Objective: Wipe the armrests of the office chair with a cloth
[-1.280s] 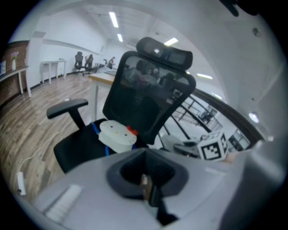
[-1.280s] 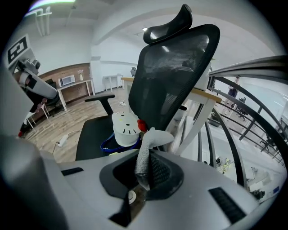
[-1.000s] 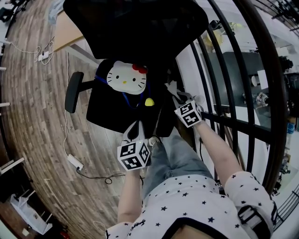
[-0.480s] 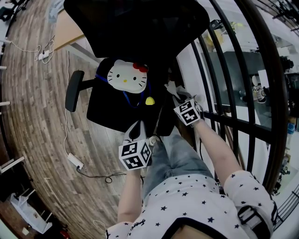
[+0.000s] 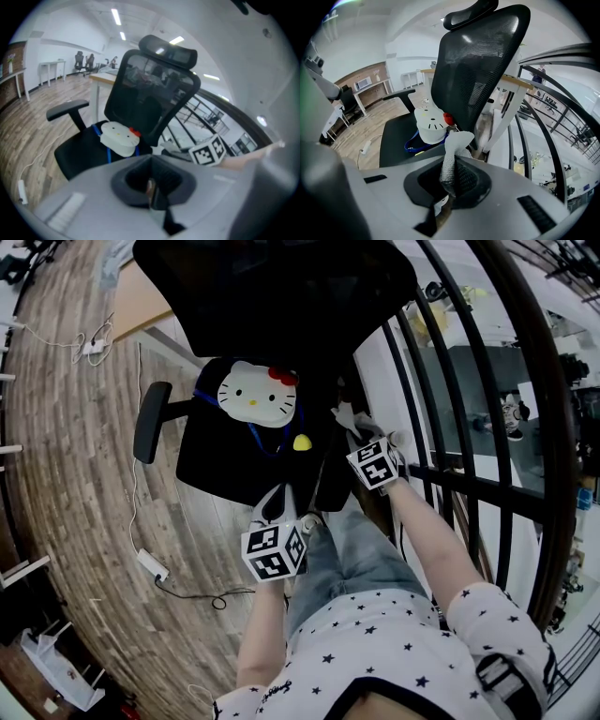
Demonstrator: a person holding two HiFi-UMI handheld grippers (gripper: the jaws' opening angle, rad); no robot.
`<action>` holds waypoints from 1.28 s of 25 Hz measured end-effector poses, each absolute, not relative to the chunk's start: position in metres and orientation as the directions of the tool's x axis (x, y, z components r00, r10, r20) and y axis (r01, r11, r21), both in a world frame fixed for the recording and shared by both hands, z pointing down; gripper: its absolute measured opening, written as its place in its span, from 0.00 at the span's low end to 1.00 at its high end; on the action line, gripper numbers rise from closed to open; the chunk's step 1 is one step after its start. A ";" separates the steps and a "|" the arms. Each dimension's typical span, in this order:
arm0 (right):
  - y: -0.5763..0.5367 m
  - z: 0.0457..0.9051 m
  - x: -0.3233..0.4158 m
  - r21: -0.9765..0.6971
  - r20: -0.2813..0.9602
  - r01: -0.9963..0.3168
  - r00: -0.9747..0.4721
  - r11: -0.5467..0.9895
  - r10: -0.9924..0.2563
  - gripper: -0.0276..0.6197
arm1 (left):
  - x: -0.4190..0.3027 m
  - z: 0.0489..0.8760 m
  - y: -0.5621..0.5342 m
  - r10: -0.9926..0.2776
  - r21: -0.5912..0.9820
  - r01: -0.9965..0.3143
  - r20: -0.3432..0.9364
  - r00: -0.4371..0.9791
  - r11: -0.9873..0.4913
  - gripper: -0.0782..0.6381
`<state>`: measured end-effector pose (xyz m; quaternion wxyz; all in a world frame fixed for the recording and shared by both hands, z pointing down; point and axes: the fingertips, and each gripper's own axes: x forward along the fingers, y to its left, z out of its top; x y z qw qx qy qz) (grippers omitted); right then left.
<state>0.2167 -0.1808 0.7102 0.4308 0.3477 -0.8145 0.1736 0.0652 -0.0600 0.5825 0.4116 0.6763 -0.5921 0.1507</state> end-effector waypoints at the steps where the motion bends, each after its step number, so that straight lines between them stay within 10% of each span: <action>1: -0.180 0.710 0.216 0.019 0.824 -0.718 -0.383 0.695 -0.418 0.08 | 0.065 0.582 -0.059 -0.677 0.379 -0.925 0.691 0.254 0.040 0.11; 32: -0.117 0.708 0.207 -0.006 0.821 -0.691 -0.416 0.722 -0.392 0.08 | 0.062 0.576 -0.012 -0.683 0.379 -0.925 0.683 0.259 0.029 0.11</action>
